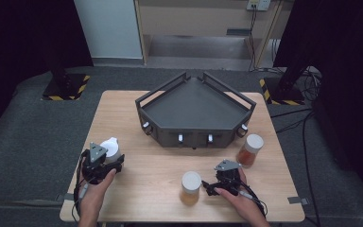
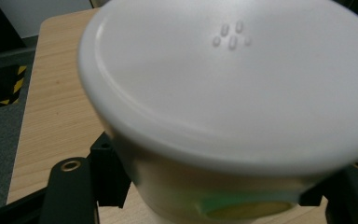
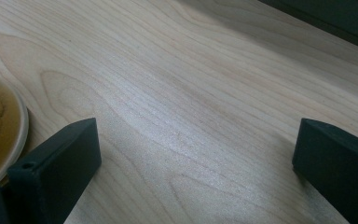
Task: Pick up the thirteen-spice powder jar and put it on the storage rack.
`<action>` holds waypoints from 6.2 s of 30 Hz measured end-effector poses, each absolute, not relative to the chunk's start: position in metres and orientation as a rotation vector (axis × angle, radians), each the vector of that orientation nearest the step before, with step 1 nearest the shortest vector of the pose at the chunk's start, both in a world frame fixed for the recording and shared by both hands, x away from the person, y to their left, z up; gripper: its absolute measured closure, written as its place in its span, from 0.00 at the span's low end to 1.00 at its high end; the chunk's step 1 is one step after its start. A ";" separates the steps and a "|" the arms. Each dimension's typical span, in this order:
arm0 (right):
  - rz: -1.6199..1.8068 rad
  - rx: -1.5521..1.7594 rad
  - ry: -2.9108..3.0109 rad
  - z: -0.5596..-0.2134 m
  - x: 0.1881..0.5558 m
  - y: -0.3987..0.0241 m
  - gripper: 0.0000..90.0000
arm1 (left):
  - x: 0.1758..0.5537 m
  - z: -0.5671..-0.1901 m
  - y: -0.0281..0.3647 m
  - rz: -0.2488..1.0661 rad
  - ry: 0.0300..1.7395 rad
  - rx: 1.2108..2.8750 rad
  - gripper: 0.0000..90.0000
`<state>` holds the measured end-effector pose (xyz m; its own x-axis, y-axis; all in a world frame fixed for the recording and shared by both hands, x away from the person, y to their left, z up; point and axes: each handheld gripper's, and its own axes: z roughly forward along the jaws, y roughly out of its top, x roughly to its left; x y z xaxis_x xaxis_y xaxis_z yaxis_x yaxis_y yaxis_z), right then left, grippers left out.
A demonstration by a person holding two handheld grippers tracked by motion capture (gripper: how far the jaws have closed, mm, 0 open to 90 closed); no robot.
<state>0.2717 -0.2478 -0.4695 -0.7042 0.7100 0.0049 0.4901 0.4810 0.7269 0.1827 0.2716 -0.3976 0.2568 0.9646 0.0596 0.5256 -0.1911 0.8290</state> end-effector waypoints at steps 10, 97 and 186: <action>1.052 1.018 2.434 -0.469 0.272 -0.248 0.01 | 0.192 -0.379 0.262 0.792 1.295 1.876 0.32; 1.053 1.014 2.437 -0.469 0.272 -0.248 0.01 | 0.305 -0.285 0.195 0.640 0.905 2.042 0.32; 1.057 1.007 2.444 -0.469 0.273 -0.249 0.01 | 0.381 -0.326 0.195 0.574 1.015 1.932 0.31</action>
